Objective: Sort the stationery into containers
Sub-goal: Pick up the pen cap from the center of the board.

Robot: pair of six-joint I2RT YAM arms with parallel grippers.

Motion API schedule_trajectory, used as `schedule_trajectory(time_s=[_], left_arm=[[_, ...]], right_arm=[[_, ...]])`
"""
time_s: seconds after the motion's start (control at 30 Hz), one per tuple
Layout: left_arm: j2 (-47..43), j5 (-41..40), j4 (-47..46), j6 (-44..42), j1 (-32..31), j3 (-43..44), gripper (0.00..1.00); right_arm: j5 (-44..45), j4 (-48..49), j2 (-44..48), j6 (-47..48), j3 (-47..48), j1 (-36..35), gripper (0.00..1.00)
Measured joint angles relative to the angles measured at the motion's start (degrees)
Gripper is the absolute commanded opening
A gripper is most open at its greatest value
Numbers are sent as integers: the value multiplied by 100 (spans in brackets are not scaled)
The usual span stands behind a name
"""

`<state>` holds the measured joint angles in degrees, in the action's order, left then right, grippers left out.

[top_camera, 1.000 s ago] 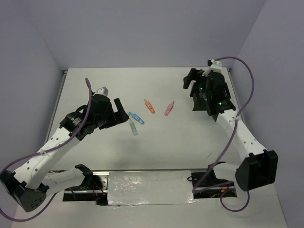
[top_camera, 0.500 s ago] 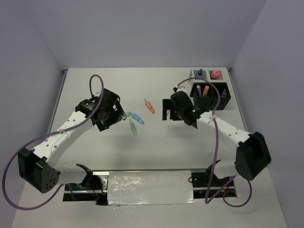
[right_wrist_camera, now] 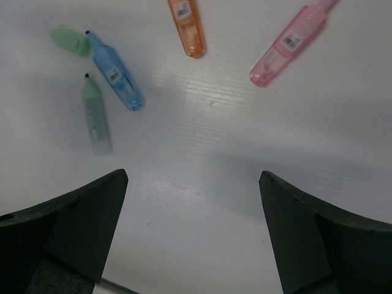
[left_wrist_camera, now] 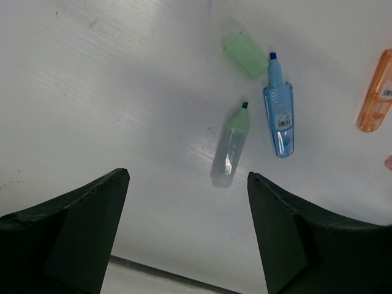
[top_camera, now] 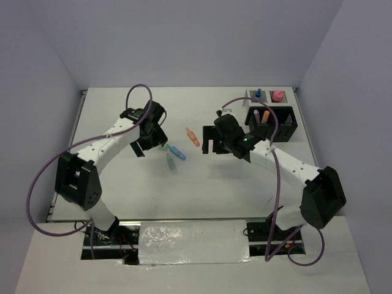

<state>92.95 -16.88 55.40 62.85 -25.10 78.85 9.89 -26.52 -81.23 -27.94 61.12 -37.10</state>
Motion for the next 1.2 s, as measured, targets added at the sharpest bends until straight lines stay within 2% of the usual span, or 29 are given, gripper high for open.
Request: schedule_trajectory(time_s=[0.23, 0.4, 0.43, 0.5, 0.63, 0.67, 0.7, 0.93, 1.07, 1.2], left_arm=[[1298, -278, 15, -409, 0, 1110, 82], [1580, -243, -122, -1075, 13, 1158, 86], [1582, -146, -227, -1322, 33, 1158, 87], [1585, 103, -501, -1904, 81, 1158, 84], [1587, 658, -1067, -3292, 173, 1038, 87], [1569, 793, -1259, -3738, 192, 911, 97], [1556, 885, -1405, -4122, 208, 772, 99], [1491, 1390, -1823, -6599, 221, 9, 98], [1340, 1915, -2081, -7469, 223, -46, 97], [1193, 2317, -2227, -7969, 289, -42, 94]], right_arm=[[-699, 293, 520, 229, -645, -107, 93], [-946, 120, 1200, 328, -1213, -140, 92], [-964, 98, 1349, 334, -1259, -140, 92], [-979, 68, 1655, 334, -1316, -140, 92], [-1078, 66, 2194, 278, -1471, -140, 92], [-1106, 61, 2275, 256, -1515, -140, 92], [-1145, 61, 2339, 227, -1563, -140, 92], [-1550, -57, 2756, 136, -1888, -140, 92], [-1888, -181, 3174, 76, -2046, -140, 91], [-2087, -391, 3429, 90, -2085, -140, 91]])
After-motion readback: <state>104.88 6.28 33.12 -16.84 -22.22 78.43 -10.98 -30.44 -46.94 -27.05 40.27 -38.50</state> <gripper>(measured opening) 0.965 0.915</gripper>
